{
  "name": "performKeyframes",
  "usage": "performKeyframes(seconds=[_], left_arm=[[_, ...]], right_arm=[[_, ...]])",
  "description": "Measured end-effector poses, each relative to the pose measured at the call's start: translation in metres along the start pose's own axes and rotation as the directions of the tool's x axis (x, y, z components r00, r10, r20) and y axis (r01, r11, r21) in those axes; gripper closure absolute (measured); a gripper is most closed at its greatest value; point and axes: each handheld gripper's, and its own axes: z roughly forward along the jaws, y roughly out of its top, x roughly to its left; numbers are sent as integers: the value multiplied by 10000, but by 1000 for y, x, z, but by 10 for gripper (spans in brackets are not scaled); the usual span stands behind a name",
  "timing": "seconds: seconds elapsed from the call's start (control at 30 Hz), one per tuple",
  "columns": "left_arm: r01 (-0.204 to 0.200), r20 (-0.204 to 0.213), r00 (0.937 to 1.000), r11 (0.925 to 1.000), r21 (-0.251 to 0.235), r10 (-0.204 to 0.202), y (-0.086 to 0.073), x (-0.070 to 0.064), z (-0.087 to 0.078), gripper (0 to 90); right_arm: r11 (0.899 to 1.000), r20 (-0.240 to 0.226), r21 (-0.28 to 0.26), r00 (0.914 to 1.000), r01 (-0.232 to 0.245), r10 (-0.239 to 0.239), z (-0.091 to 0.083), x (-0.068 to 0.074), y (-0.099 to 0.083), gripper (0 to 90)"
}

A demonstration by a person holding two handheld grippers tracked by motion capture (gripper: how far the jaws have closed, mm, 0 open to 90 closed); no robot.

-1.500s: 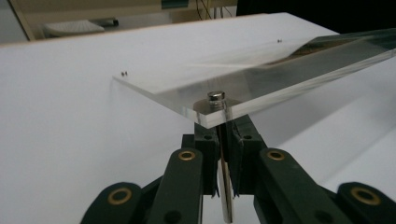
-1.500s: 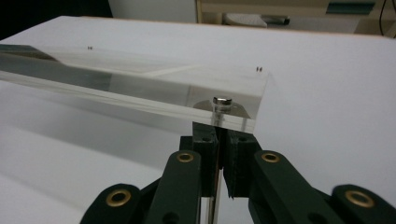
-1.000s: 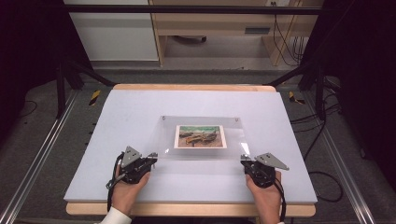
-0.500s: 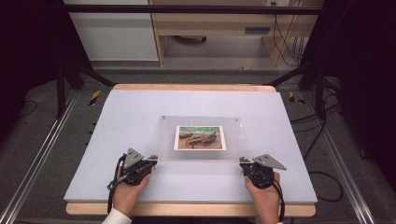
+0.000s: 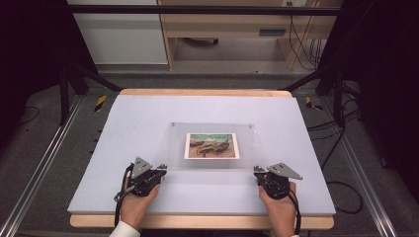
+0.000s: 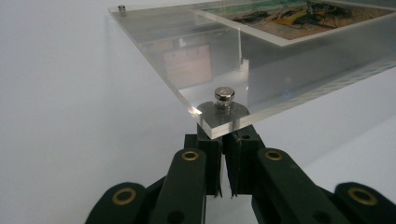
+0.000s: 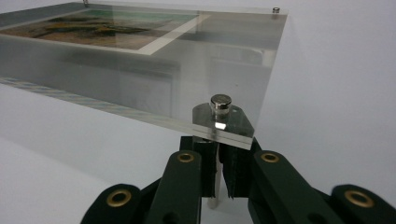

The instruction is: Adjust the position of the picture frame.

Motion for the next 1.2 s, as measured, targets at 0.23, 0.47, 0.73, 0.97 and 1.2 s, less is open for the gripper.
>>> performKeyframes(seconds=[0.23, 0.47, 0.73, 0.97, 1.2], left_arm=[[-14, 13, 10000, 10000, -27, 14, 0, -1, 1, 843], [-12, 52, 10000, 10000, 30, 11, 0, -1, 0, 837], [461, 606, 9969, 9974, 555, -494, 0, 5, -9, 458], [518, 880, 9947, 9984, 246, -538, 6, 6, -21, 289], [924, 936, 9917, 9951, -361, -887, 14, 17, -29, 155]], right_arm=[[10000, 40, -27, 10000, -21, 21, 0, -1, 1, 849], [10000, -51, 20, 10000, -56, 56, 1, -2, 0, 841], [9962, -828, 859, 9963, -161, 233, -4, -5, -1, 444], [9963, -743, 856, 9972, 11, 53, -19, -10, 1, 266], [9984, -655, 475, 9973, -305, 336, -27, -21, 7, 172]])
